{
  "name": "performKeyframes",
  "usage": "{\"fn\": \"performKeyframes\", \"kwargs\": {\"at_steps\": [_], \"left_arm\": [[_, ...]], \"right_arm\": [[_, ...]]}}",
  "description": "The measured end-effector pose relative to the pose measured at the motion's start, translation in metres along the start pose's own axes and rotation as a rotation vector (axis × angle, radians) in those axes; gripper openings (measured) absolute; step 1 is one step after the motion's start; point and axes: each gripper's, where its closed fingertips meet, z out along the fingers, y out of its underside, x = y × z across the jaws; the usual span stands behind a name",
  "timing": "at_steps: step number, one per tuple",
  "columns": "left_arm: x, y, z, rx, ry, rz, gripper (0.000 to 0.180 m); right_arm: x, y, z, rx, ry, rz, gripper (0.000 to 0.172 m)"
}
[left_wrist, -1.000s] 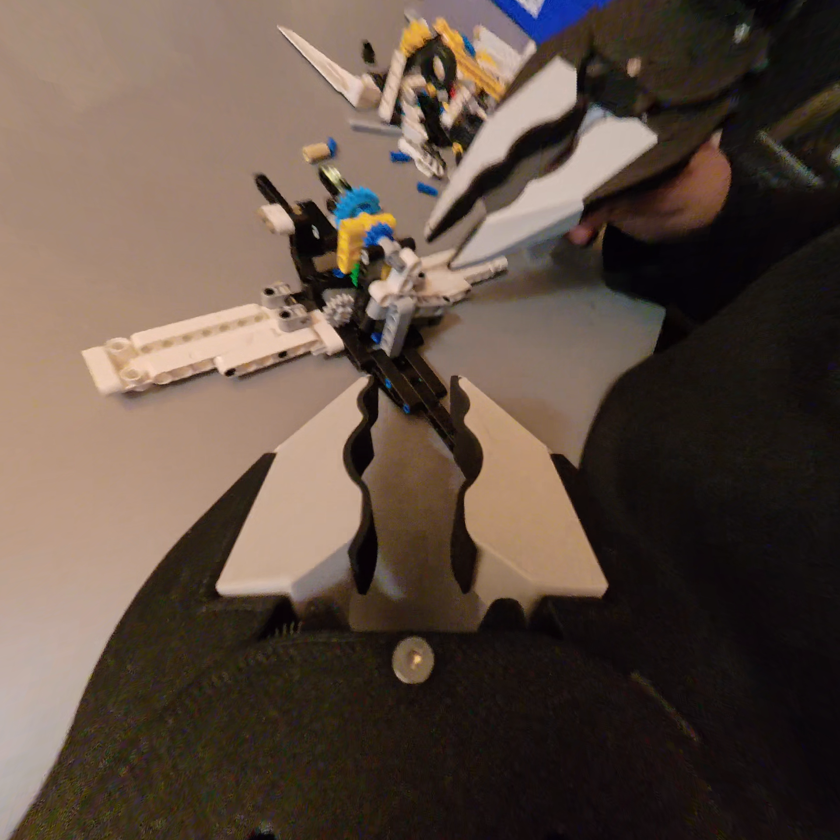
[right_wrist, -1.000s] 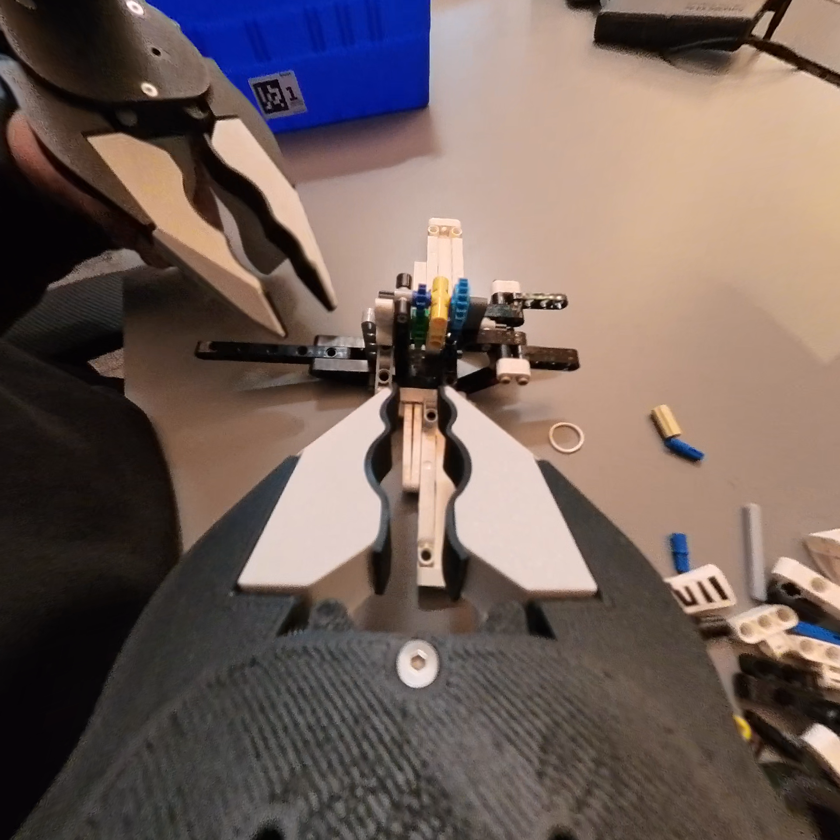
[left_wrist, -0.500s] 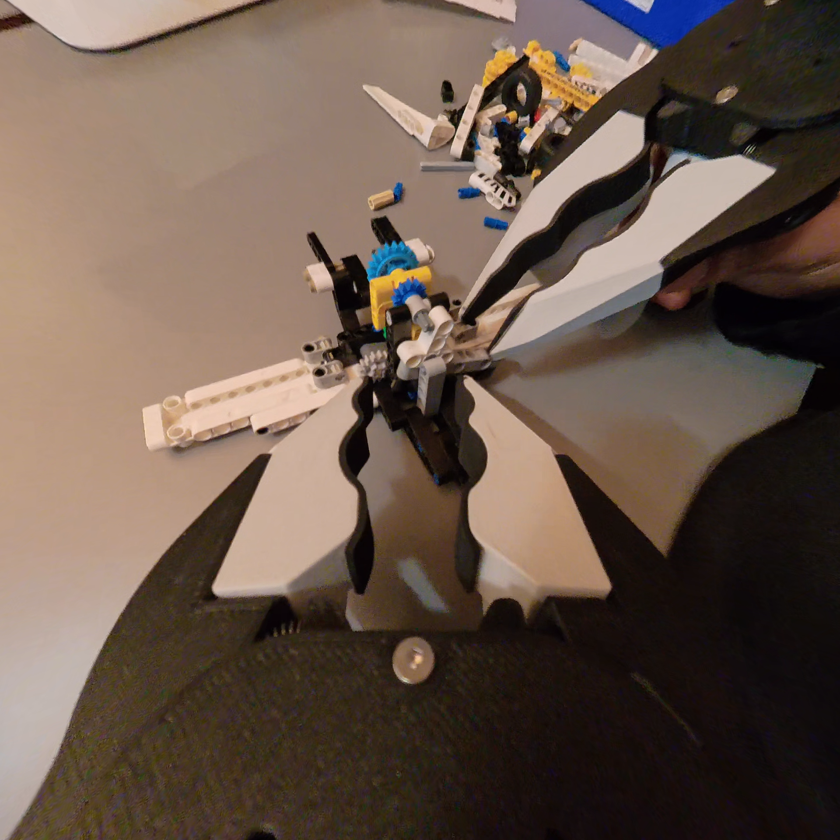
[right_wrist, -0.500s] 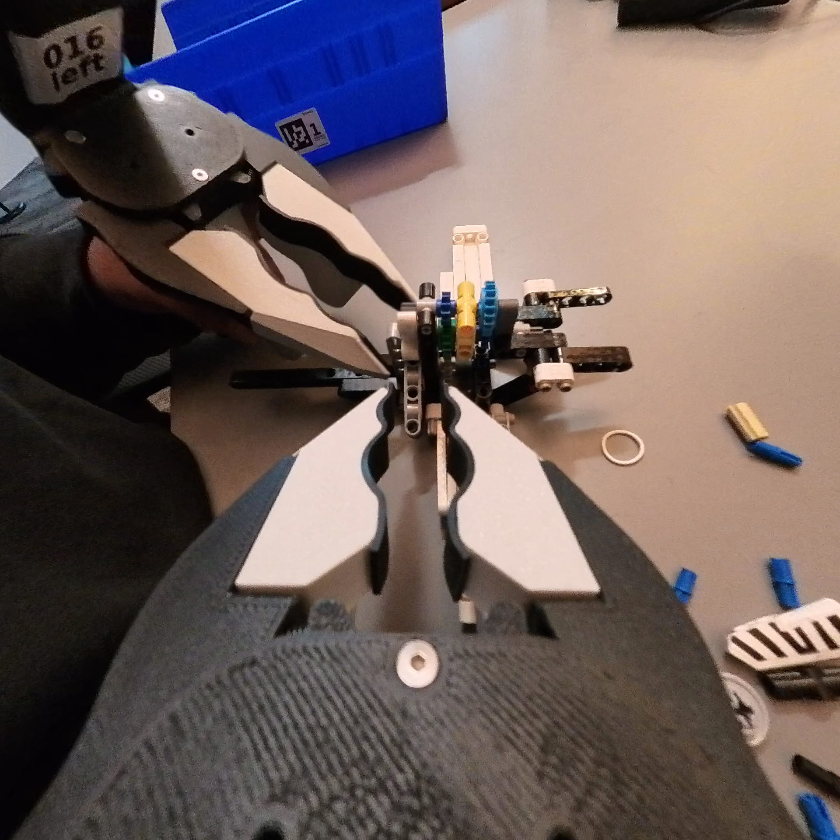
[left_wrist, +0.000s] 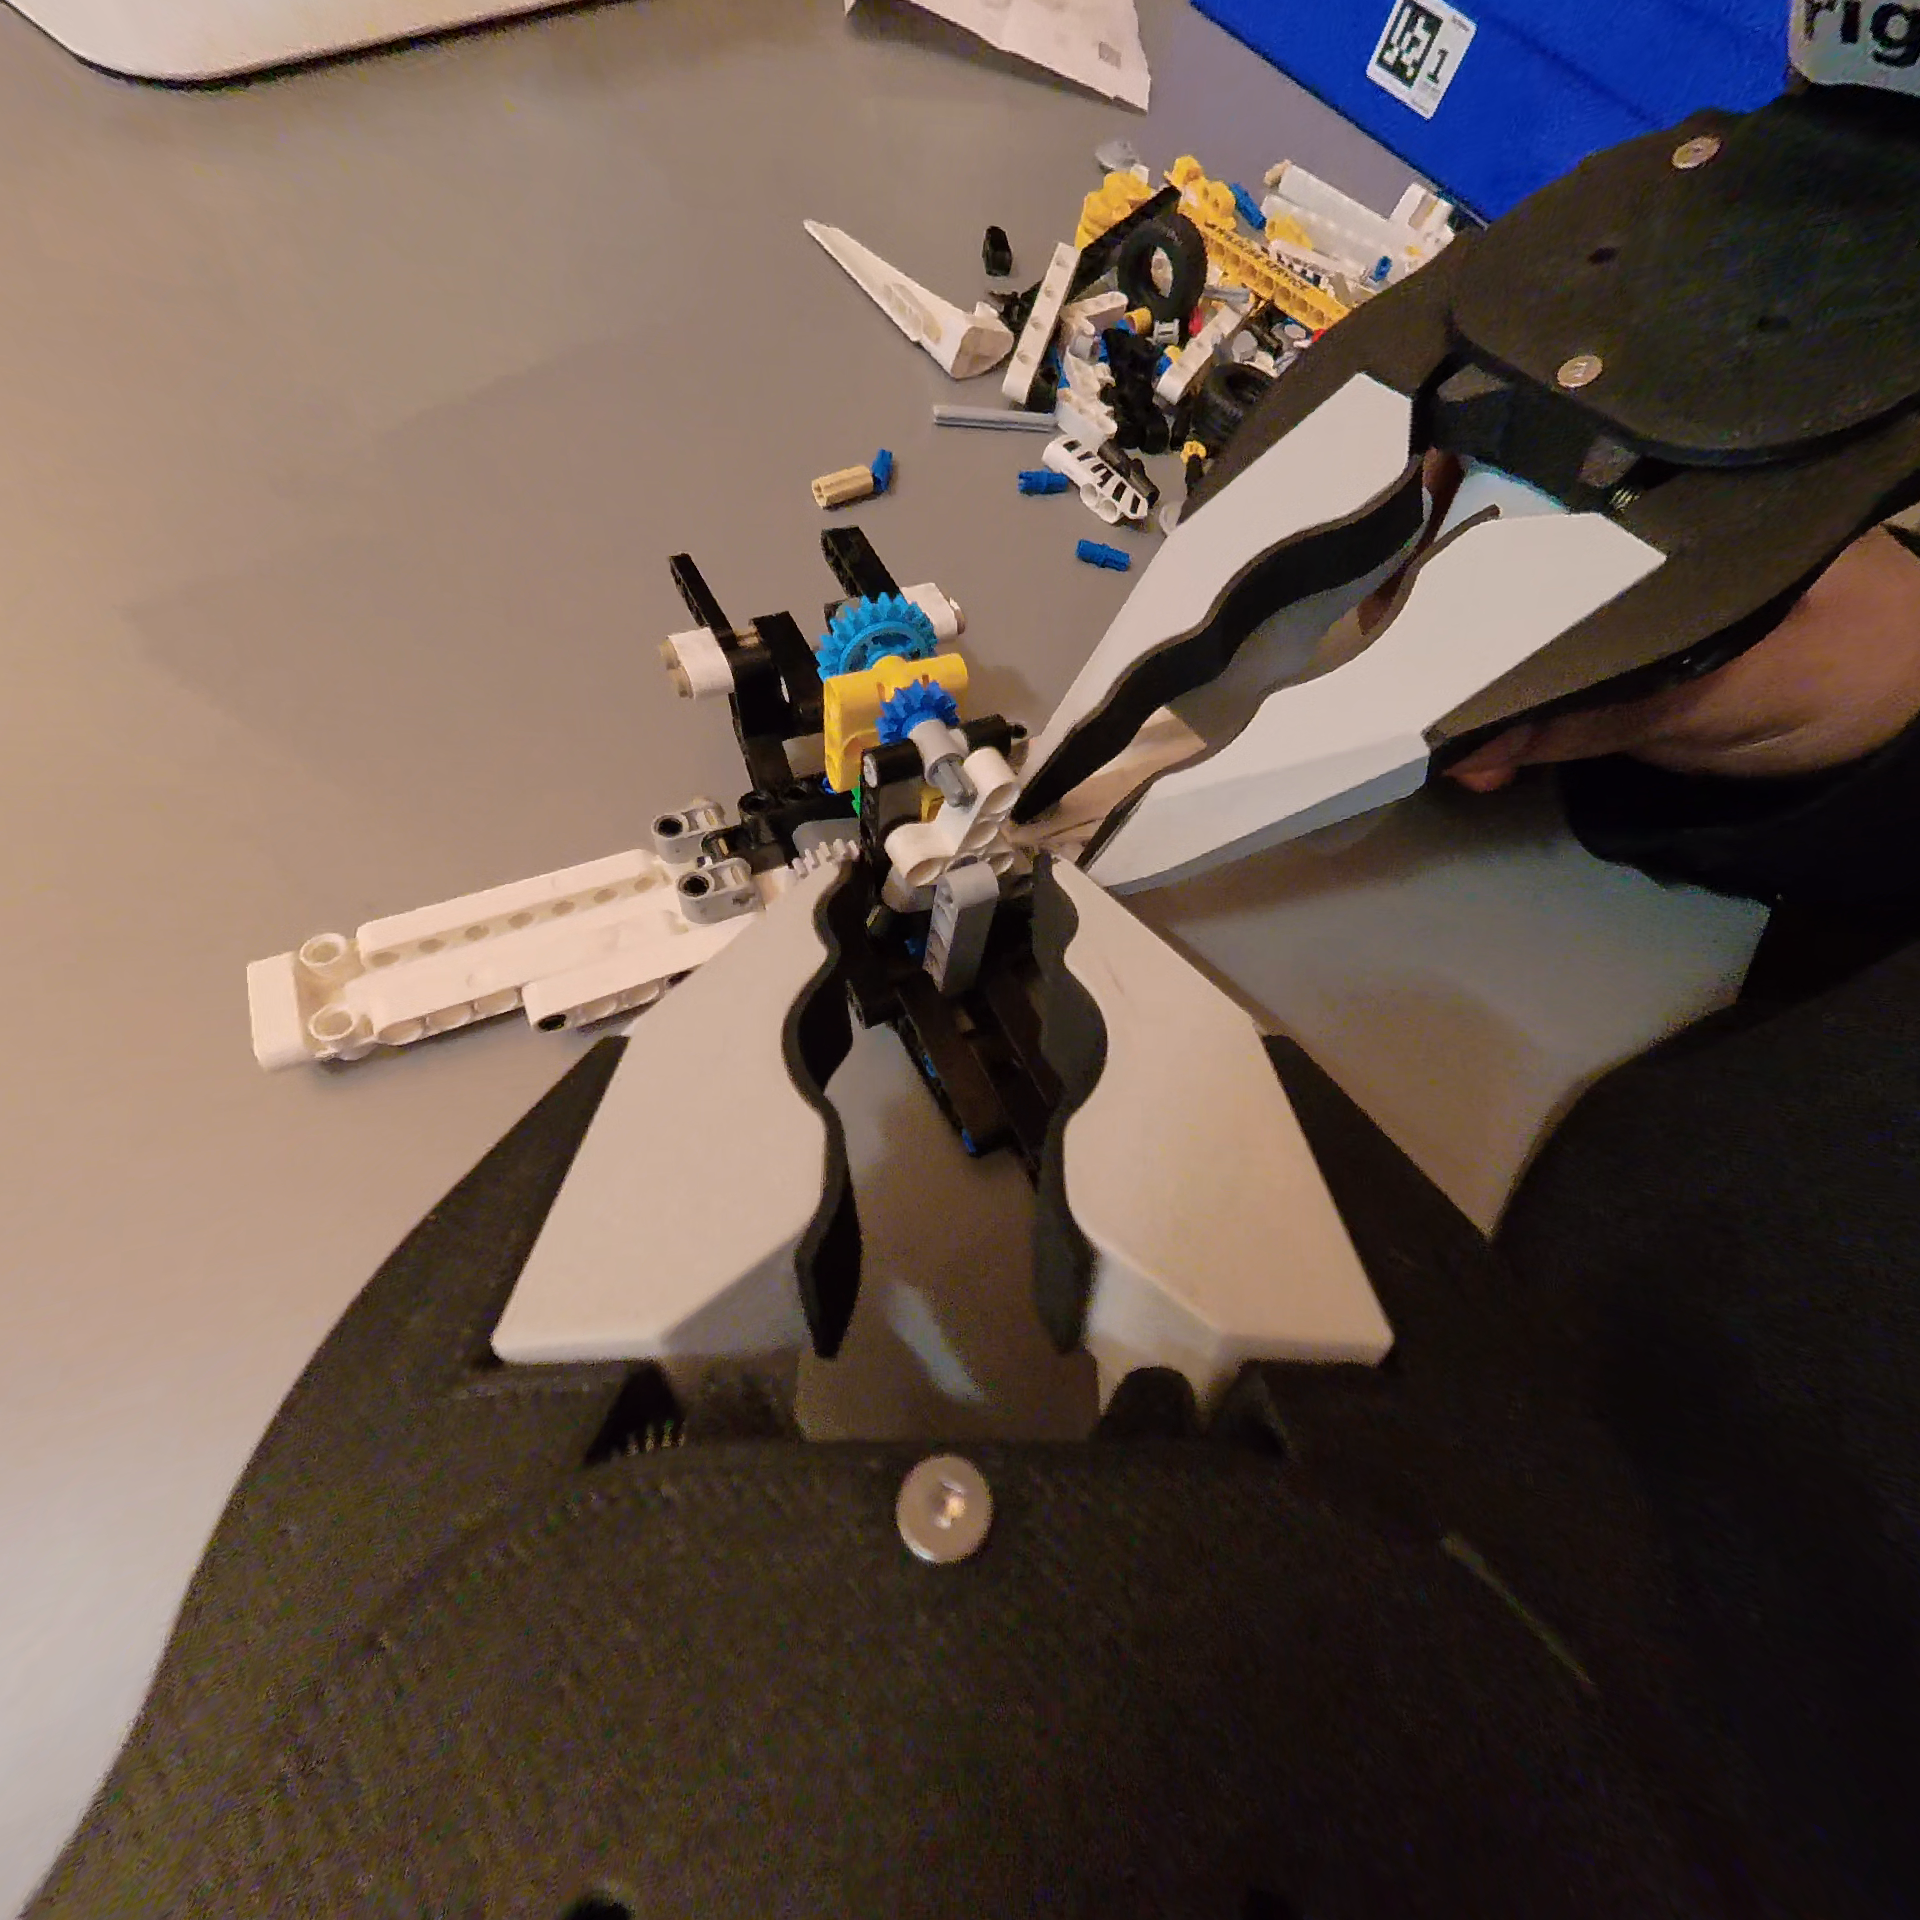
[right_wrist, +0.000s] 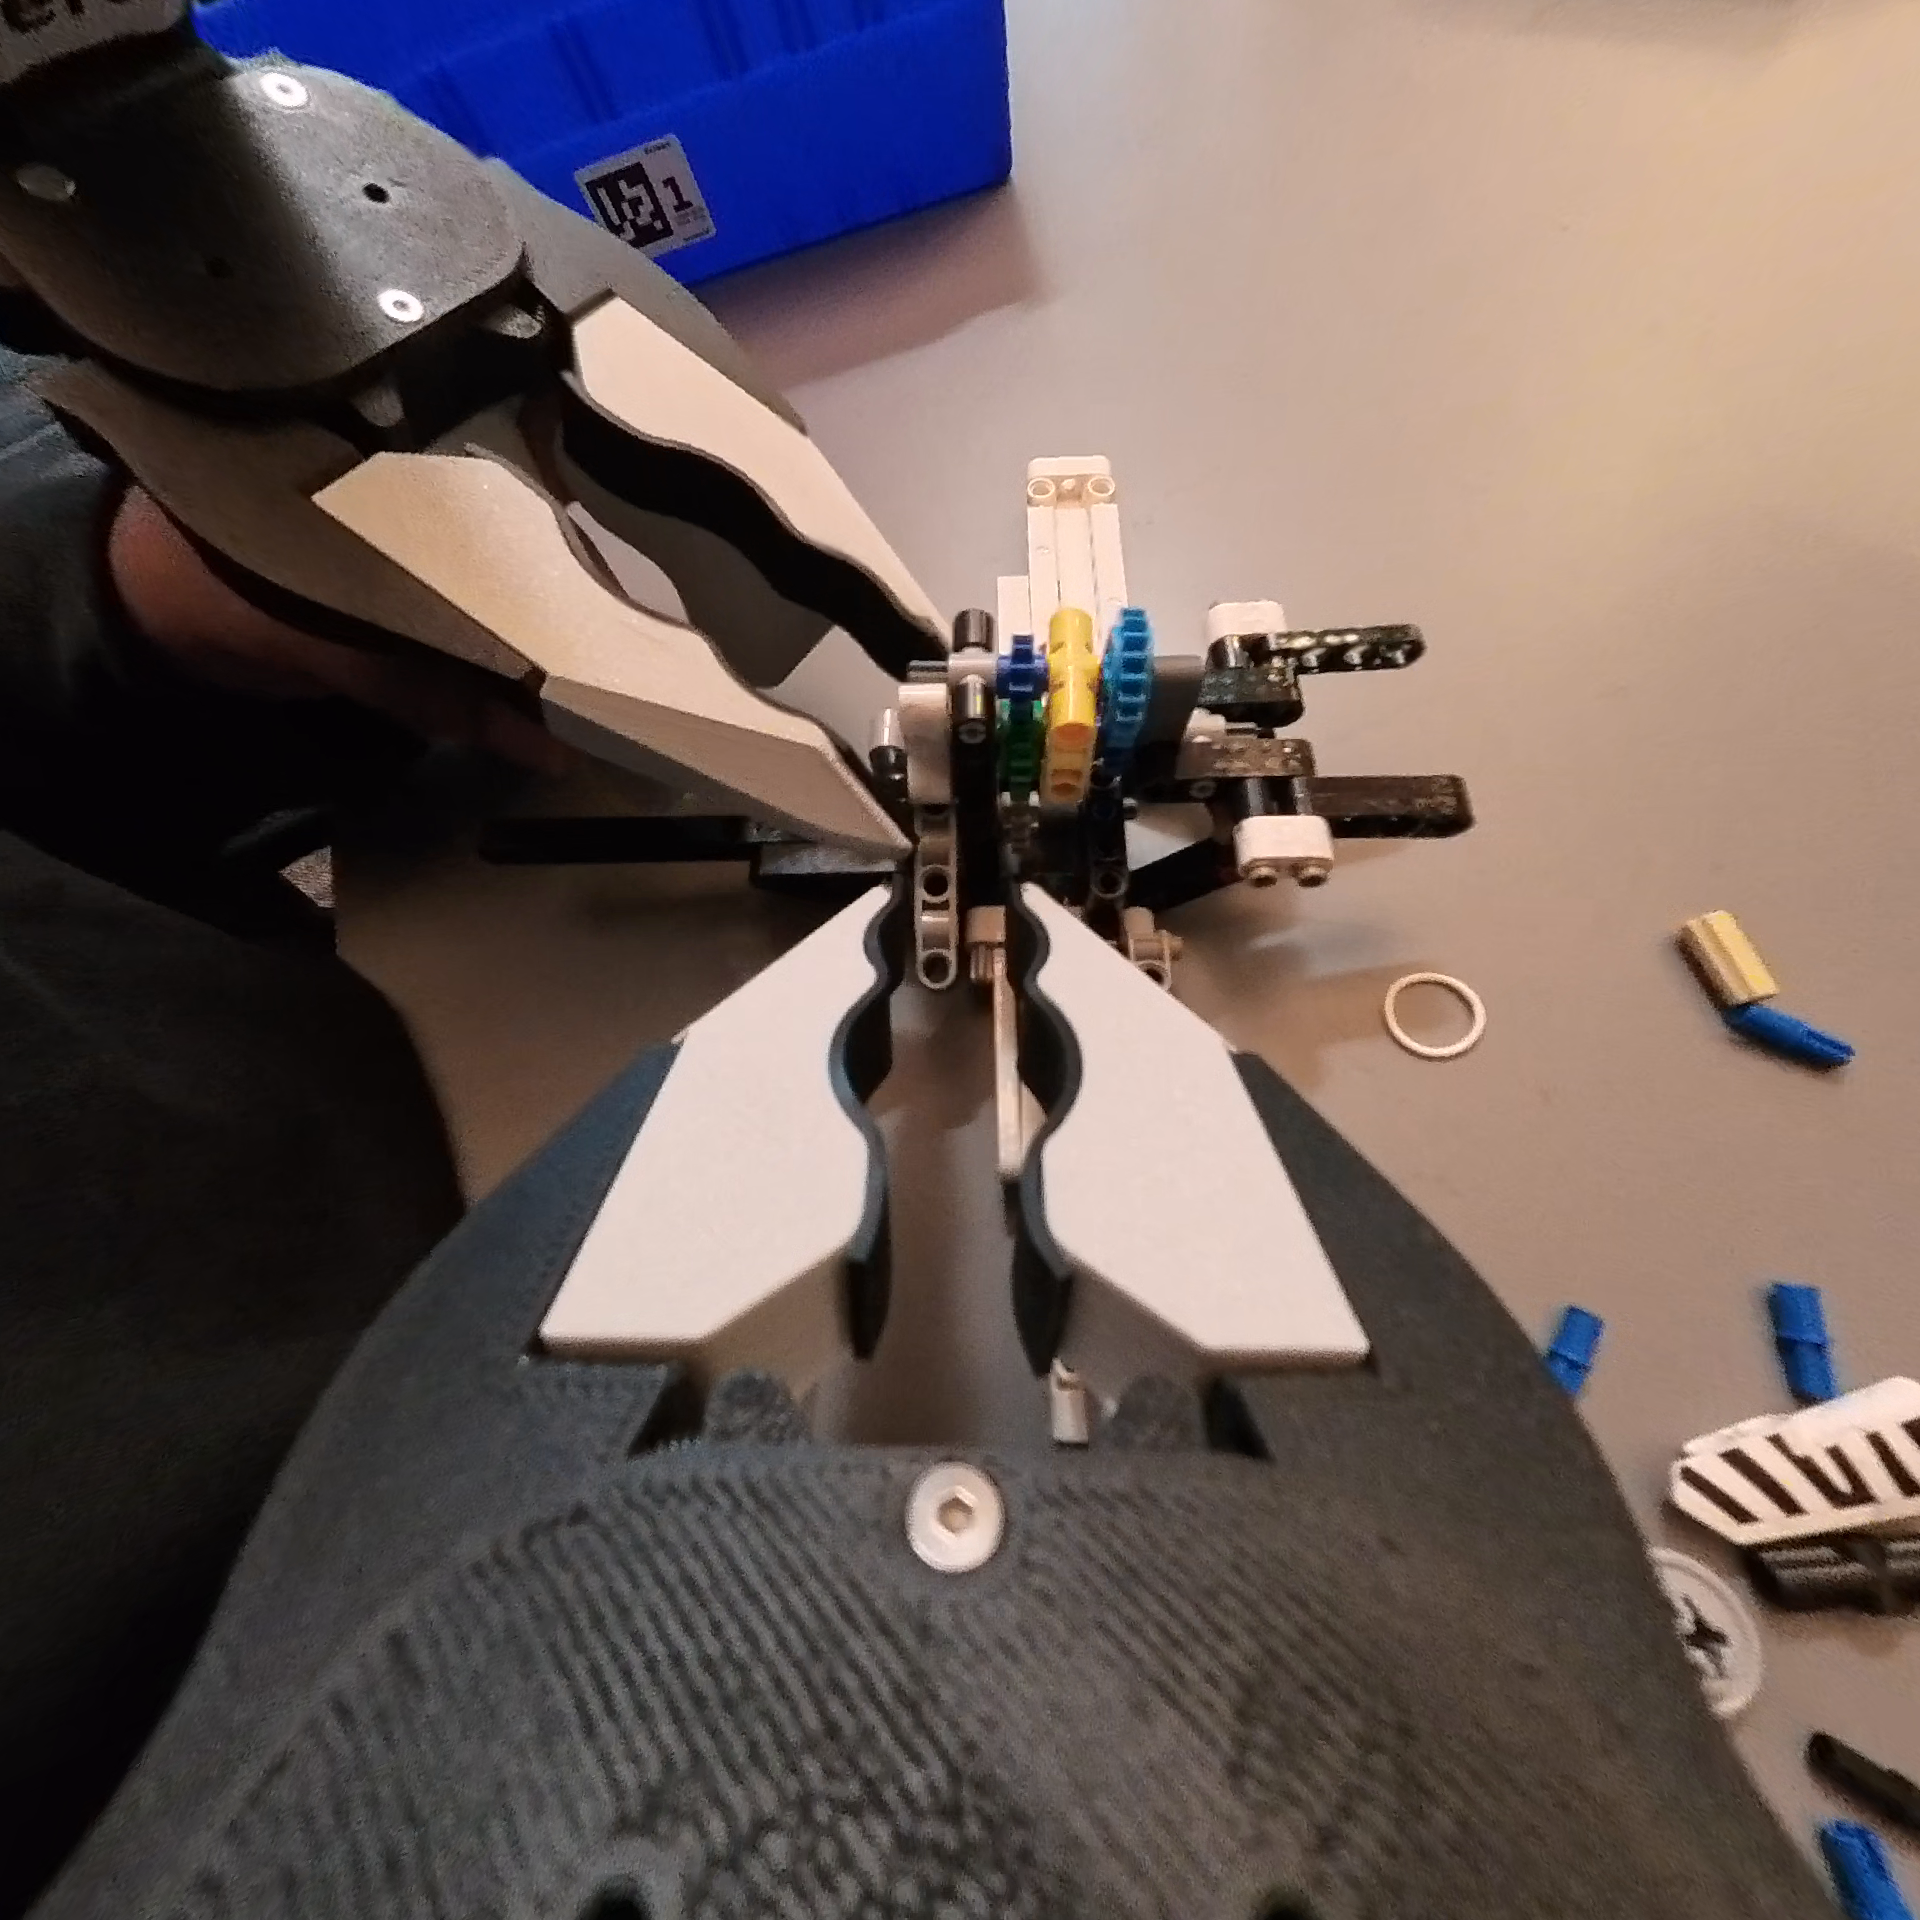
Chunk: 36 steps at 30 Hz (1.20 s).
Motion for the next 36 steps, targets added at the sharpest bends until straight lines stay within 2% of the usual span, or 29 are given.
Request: {"fn": "performKeyframes", "kwargs": {"at_steps": [9, 16, 18, 20, 23, 30, 32, 33, 36], "left_arm": [[0.0, 0.001, 0.001, -0.007, -0.02, 0.022, 0.035], [-0.001, 0.001, 0.001, -0.009, -0.015, 0.012, 0.037], [-0.001, 0.001, 0.001, -0.01, -0.007, 0.003, 0.037], [-0.002, 0.002, 0.002, -0.014, 0.004, -0.019, 0.037], [-0.002, 0.002, 0.002, -0.016, 0.027, -0.05, 0.035], [-0.008, -0.002, -0.004, 0.022, -0.031, -0.044, 0.025], [-0.017, 0.003, -0.013, 0.017, -0.089, -0.008, 0.032], [-0.02, 0.006, -0.019, 0.023, -0.114, -0.005, 0.028], [-0.015, 0.01, -0.03, 0.045, -0.073, -0.041, 0.026]], "right_arm": [[0.005, -0.012, -0.008, 0.088, 0.045, -0.003, 0.017], [-0.008, -0.038, -0.017, 0.223, -0.064, 0.09, 0.017], [-0.013, -0.04, -0.016, 0.231, -0.099, 0.112, 0.012], [-0.016, -0.04, -0.013, 0.224, -0.115, 0.12, 0.005], [-0.015, -0.037, -0.007, 0.195, -0.086, 0.115, 0.005], [-0.003, -0.021, 0.002, 0.069, 0.063, 0.019, 0.008], [-0.003, -0.018, 0.005, 0.043, 0.078, 0.002, 0.009], [-0.002, -0.016, 0.006, 0.026, 0.089, -0.007, 0.011], [0.001, -0.009, 0.008, -0.006, 0.127, -0.034, 0.013]]}}
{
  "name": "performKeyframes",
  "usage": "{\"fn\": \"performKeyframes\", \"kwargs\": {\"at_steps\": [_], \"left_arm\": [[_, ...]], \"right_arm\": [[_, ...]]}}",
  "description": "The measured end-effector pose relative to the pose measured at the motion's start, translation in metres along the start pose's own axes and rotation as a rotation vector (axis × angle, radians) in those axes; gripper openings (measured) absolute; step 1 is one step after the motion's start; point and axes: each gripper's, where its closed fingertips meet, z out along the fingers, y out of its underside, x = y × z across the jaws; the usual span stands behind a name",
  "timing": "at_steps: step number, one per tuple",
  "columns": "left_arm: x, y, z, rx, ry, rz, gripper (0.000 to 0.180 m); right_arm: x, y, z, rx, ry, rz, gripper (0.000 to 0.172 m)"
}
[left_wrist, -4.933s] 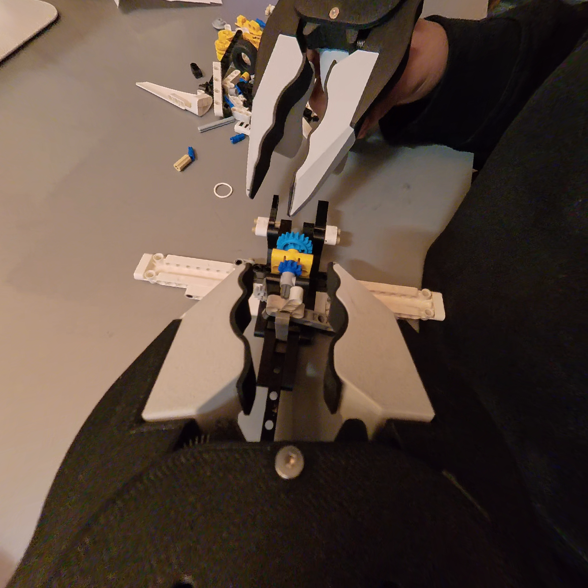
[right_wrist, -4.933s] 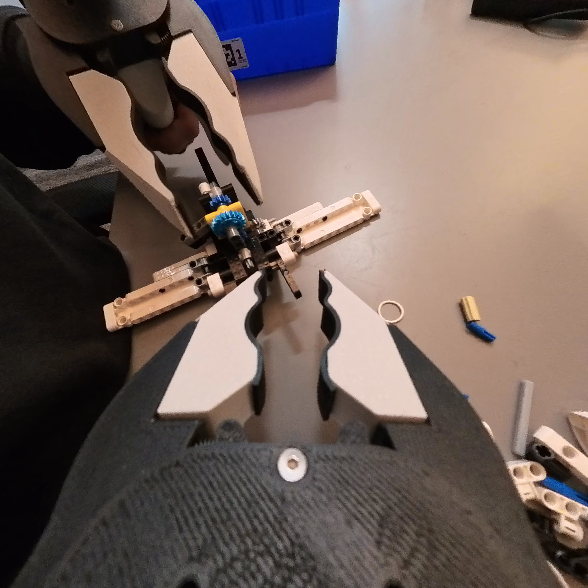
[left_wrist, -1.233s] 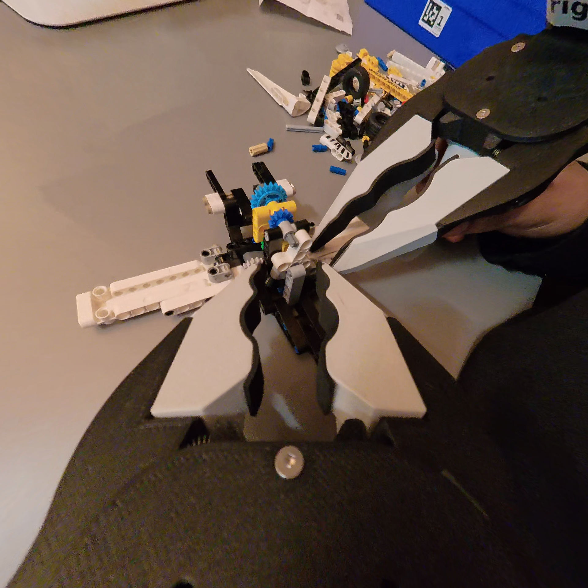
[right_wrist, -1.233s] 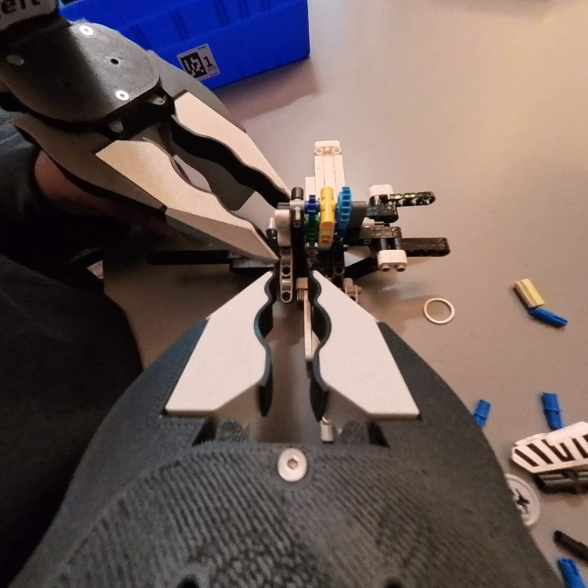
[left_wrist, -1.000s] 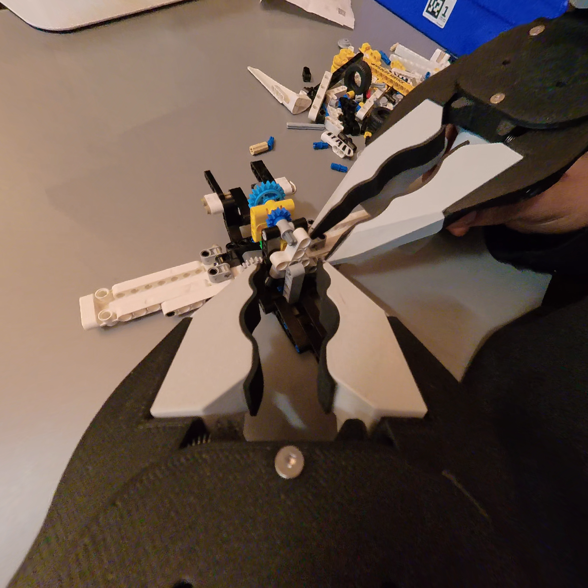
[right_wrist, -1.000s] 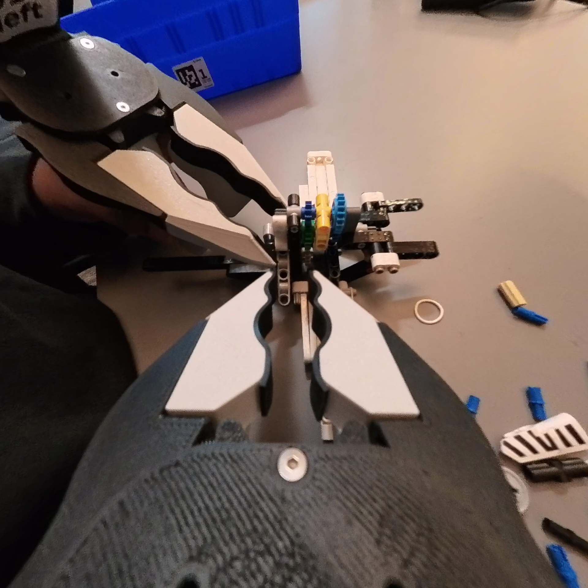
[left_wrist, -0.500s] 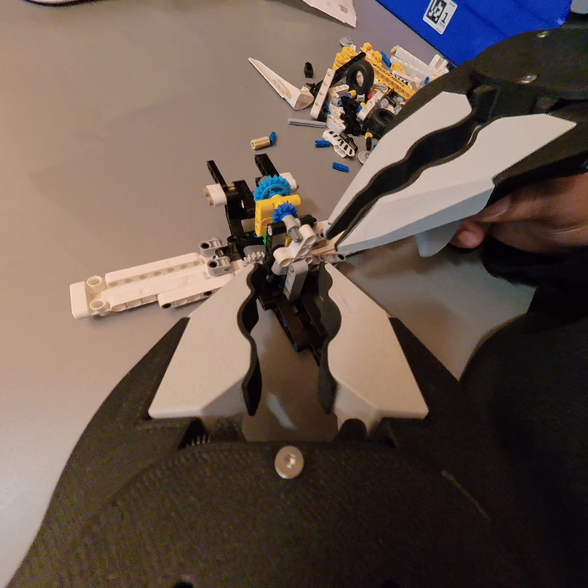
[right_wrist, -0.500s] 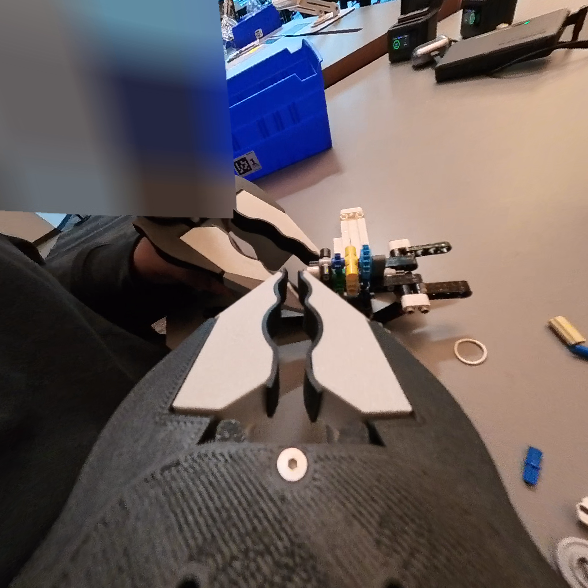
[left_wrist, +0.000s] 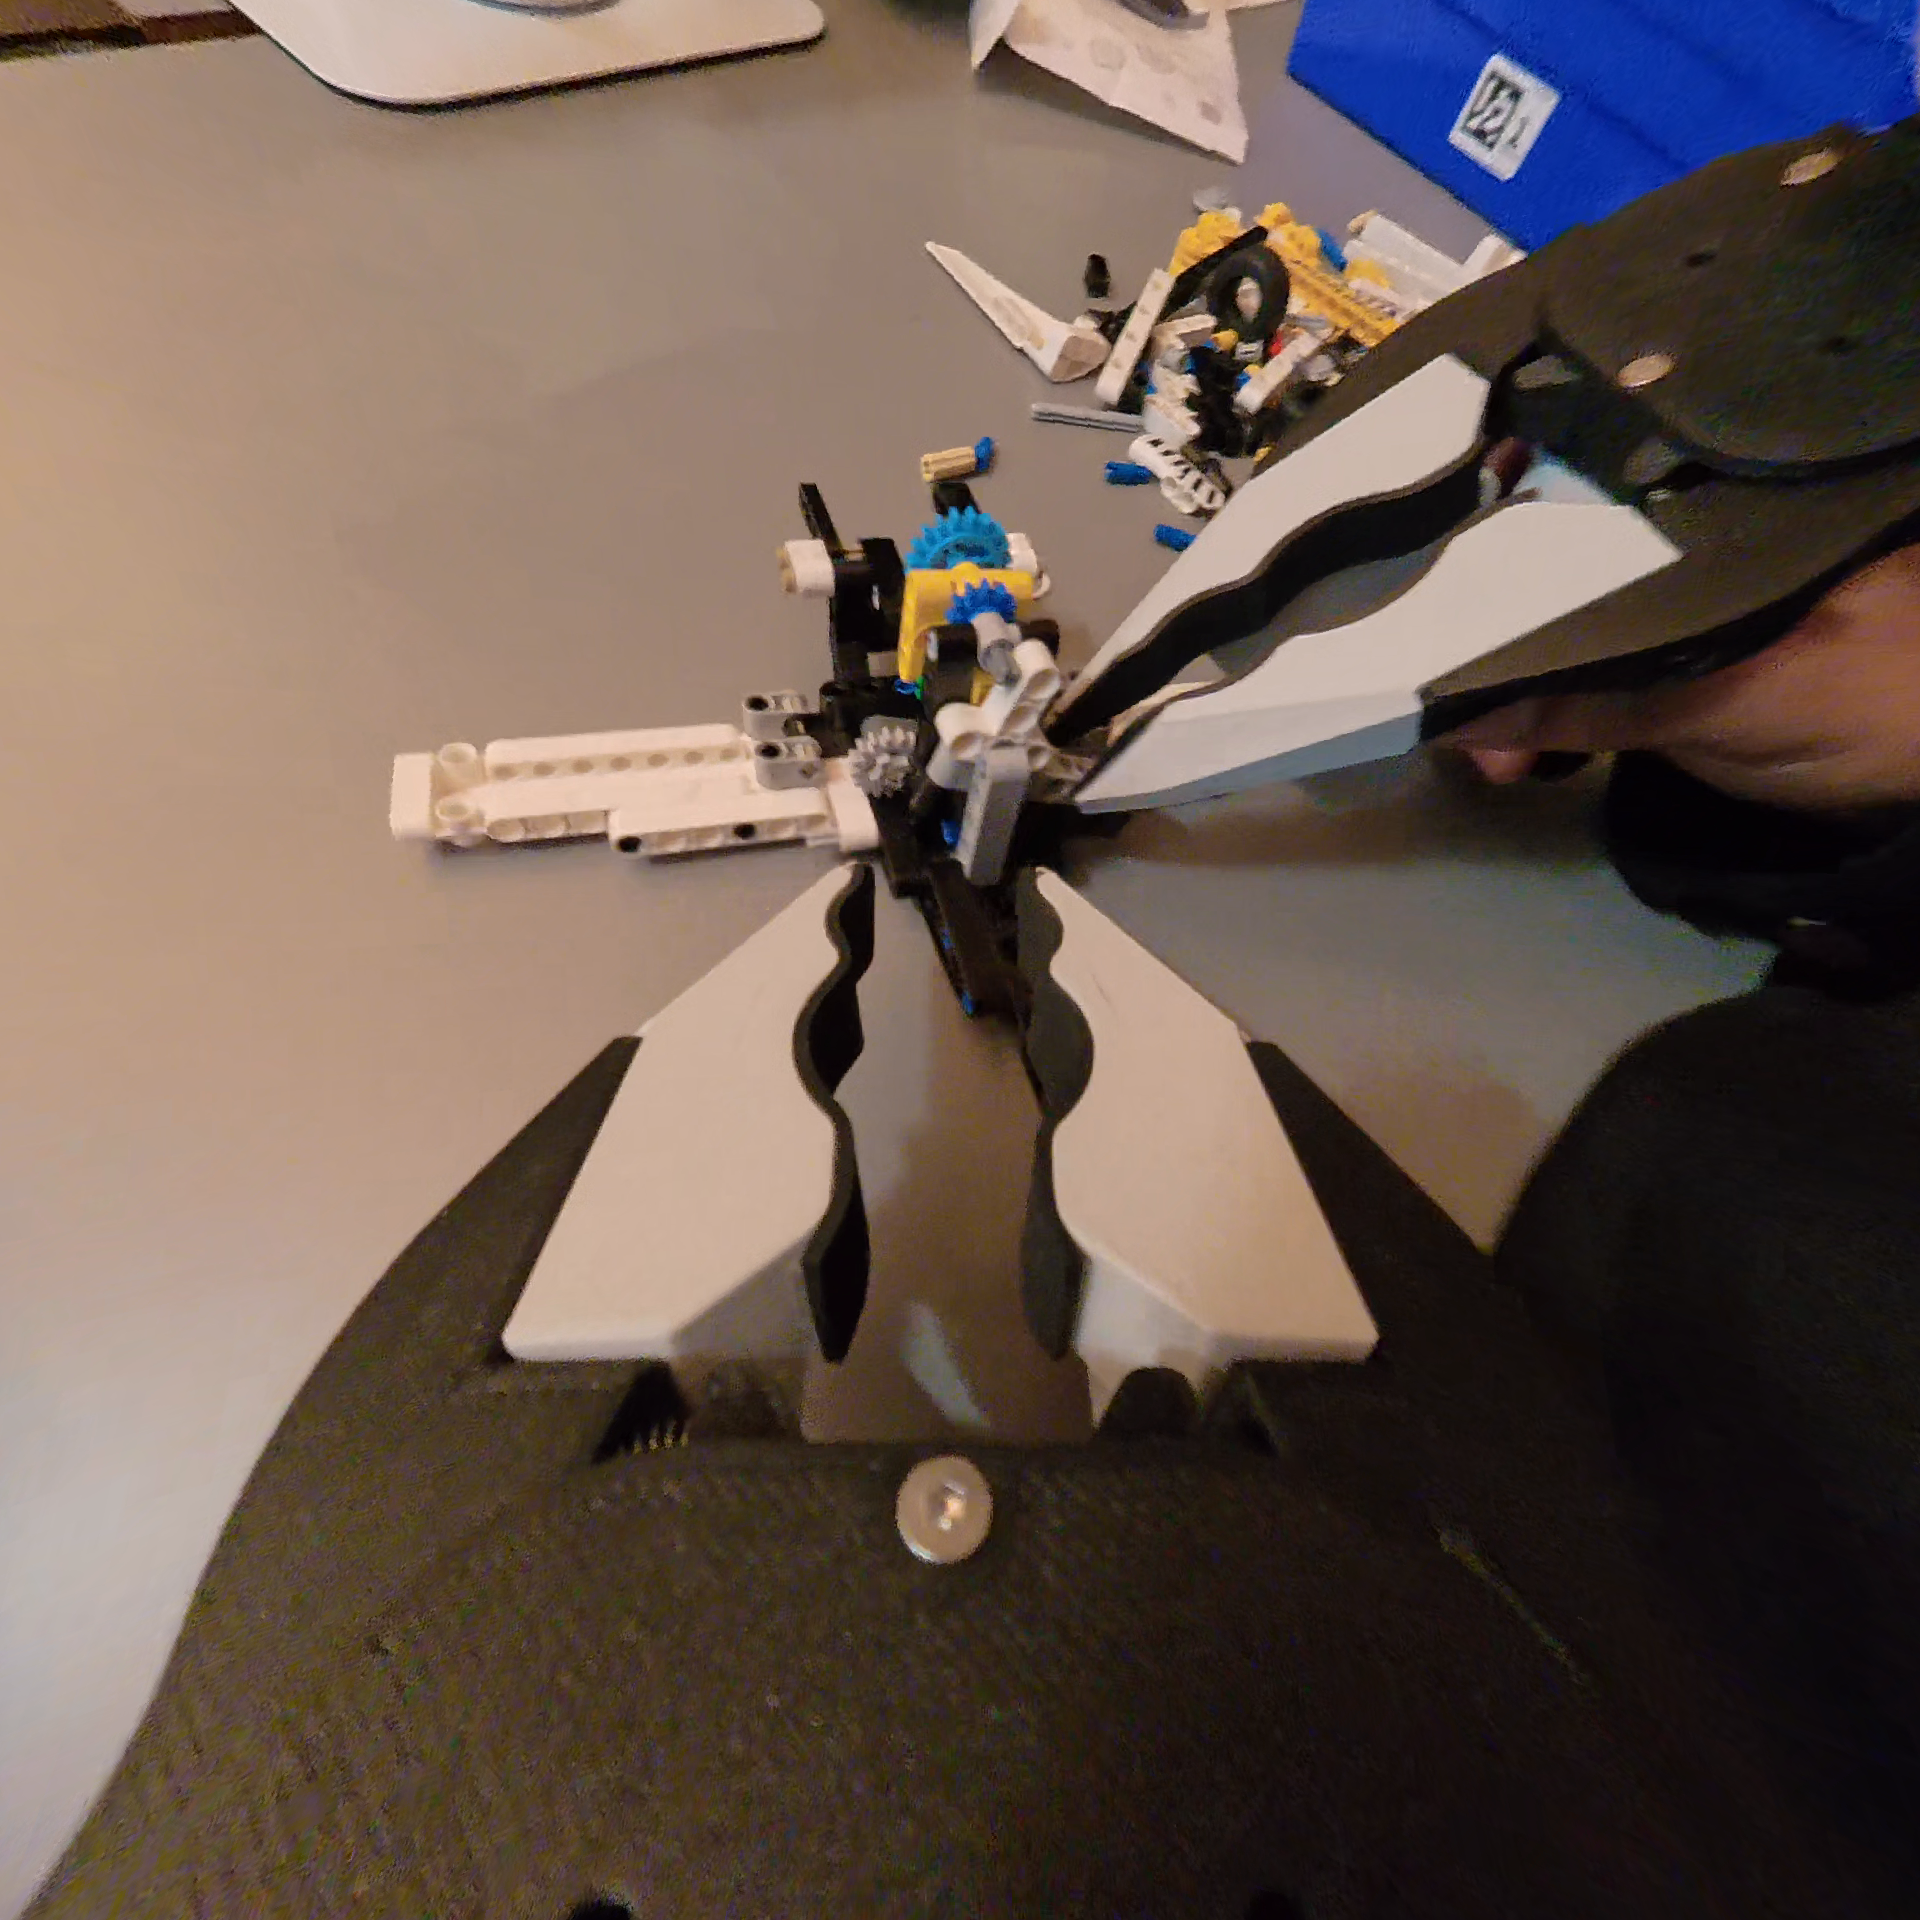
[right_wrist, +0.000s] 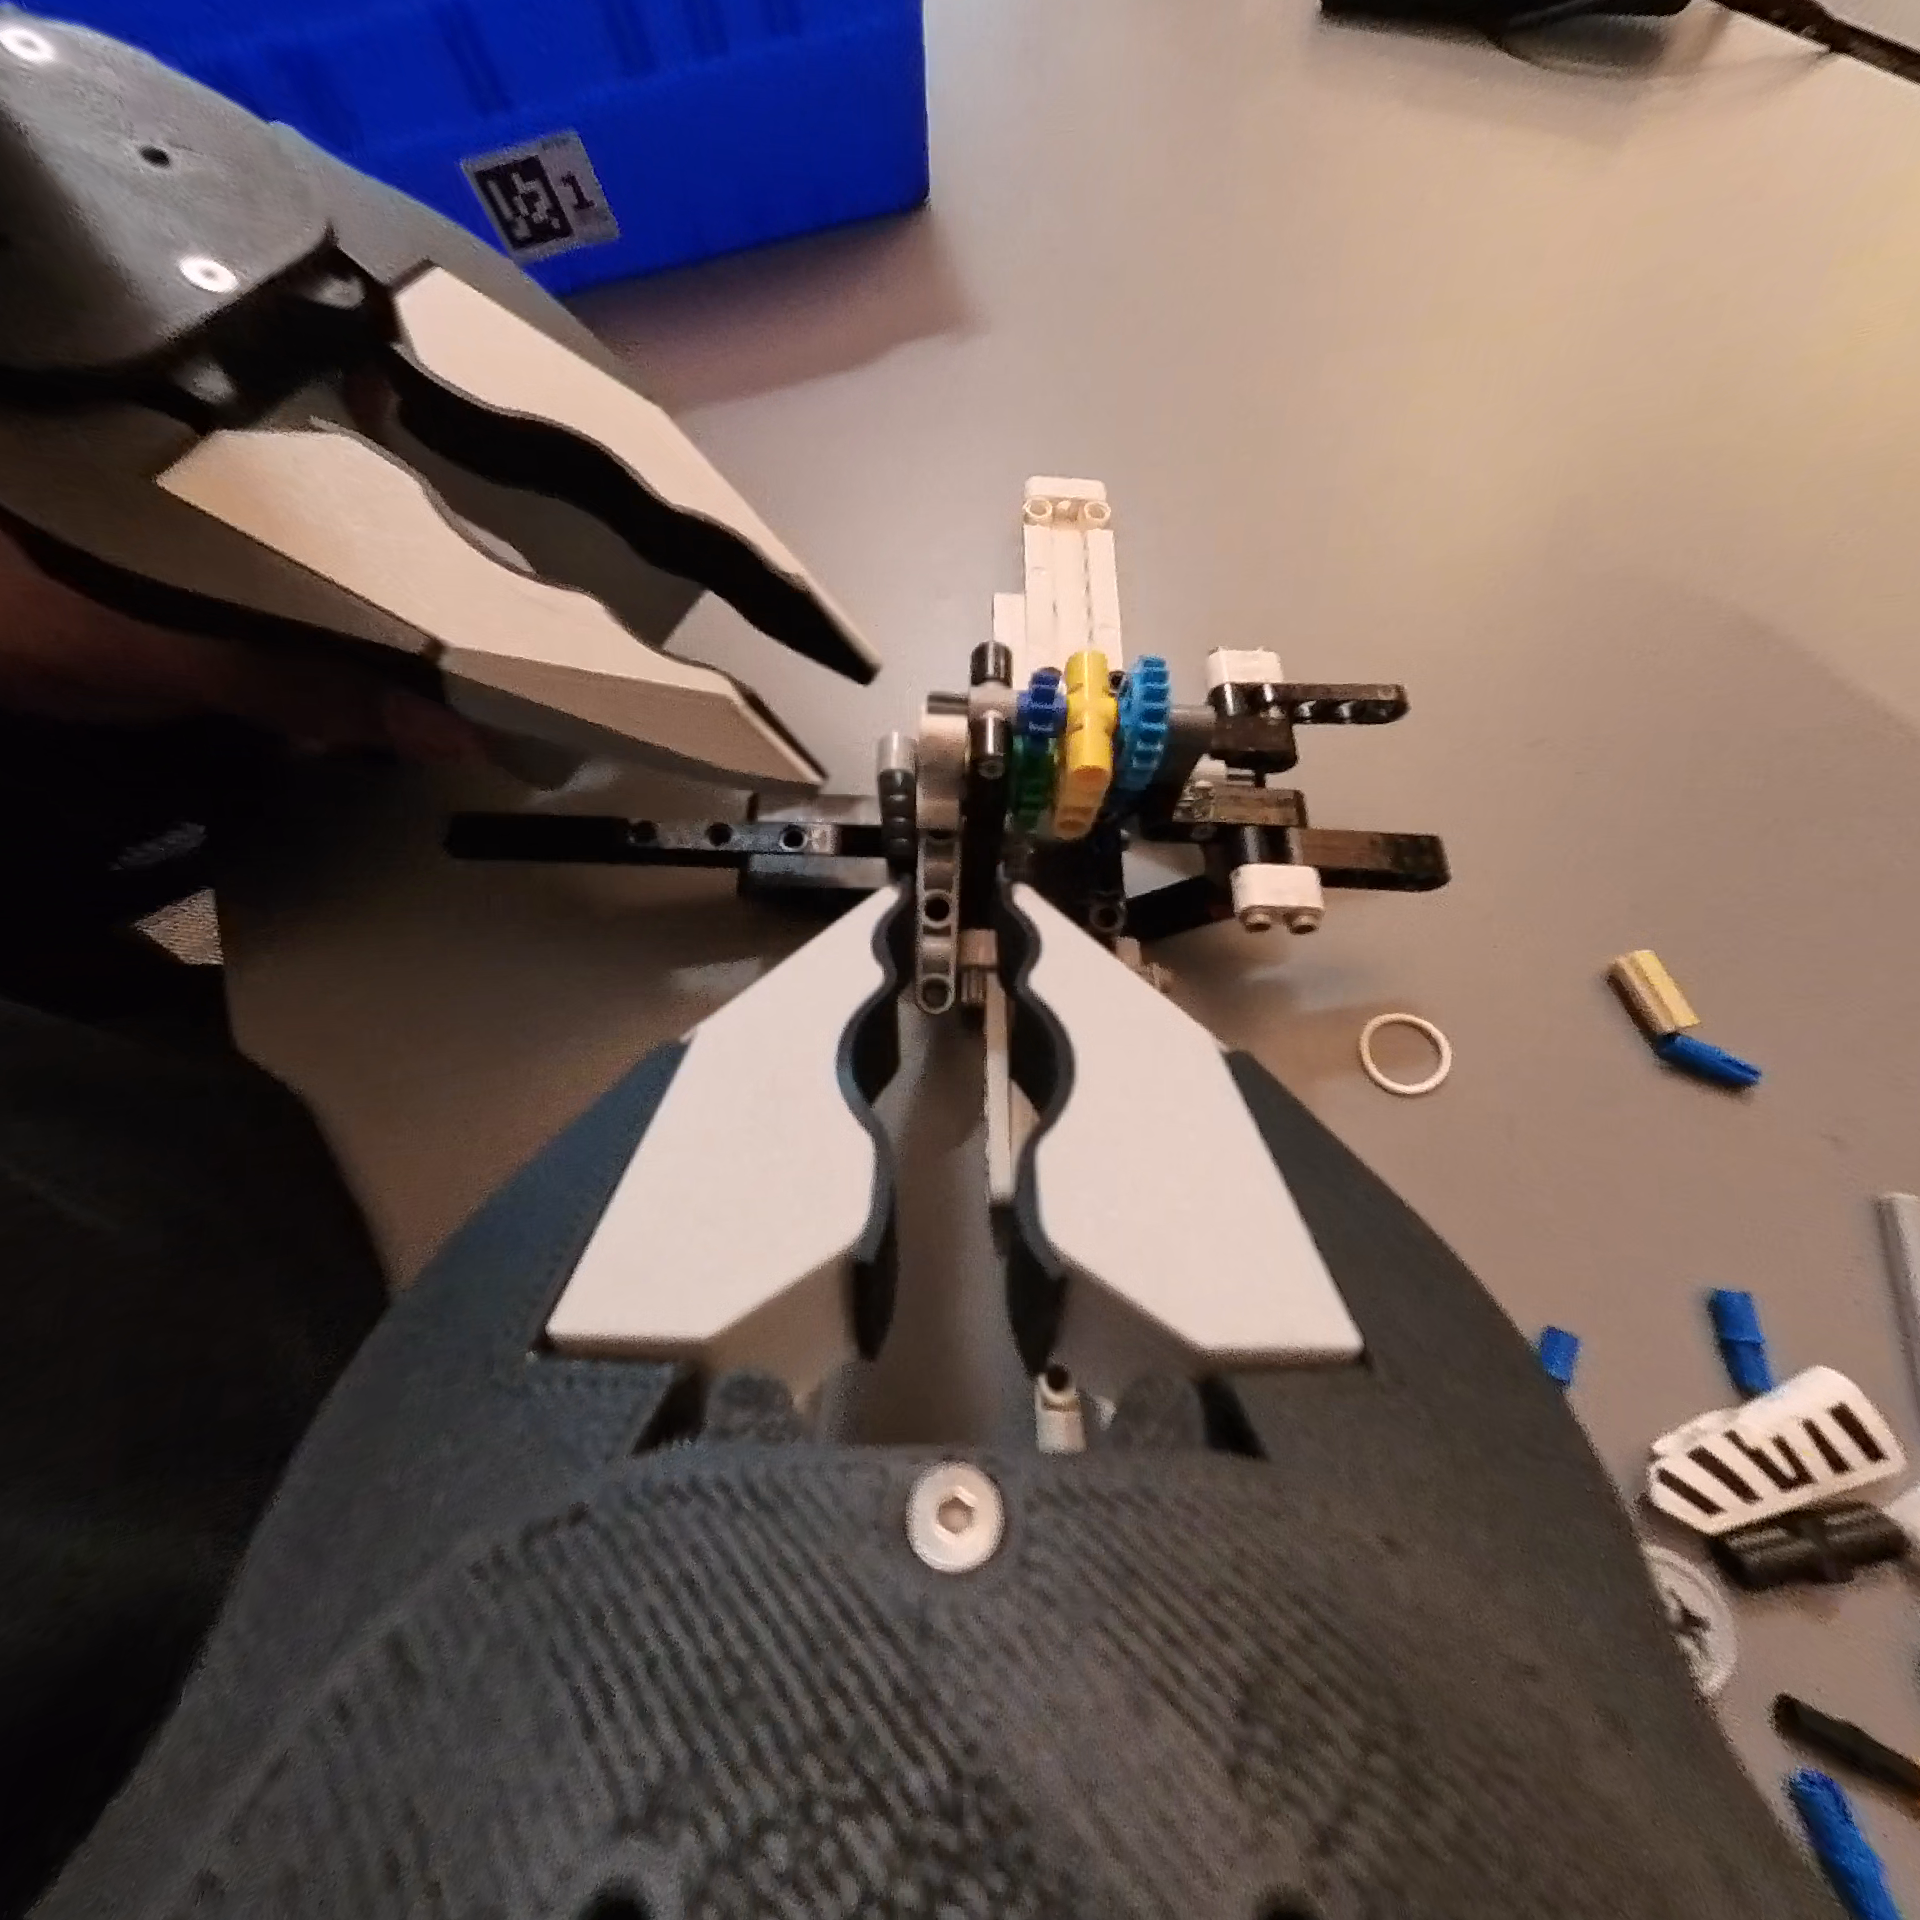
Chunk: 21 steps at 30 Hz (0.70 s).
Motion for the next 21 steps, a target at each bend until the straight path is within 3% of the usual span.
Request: {"fn": "performKeyframes", "kwargs": {"at_steps": [7, 9, 12, 21], "left_arm": [[0.004, -0.004, 0.005, 0.002, 0.036, 0.001, 0.025], [0.004, -0.002, 0.01, -0.021, 0.032, 0.014, 0.014], [0.004, -0.001, 0.015, -0.046, 0.033, 0.031, 0.012], [0.004, 0.005, 0.023, -0.108, 0.018, 0.075, 0.014]], "right_arm": [[-0.004, -0.003, 0.006, 0.004, -0.035, 0.021, 0.012], [-0.003, -0.002, 0.007, -0.005, -0.02, 0.009, 0.01], [-0.004, 0.002, 0.008, -0.027, -0.01, -0.001, 0.009], [-0.007, 0.002, 0.01, -0.015, -0.046, 0.031, 0.006]]}}
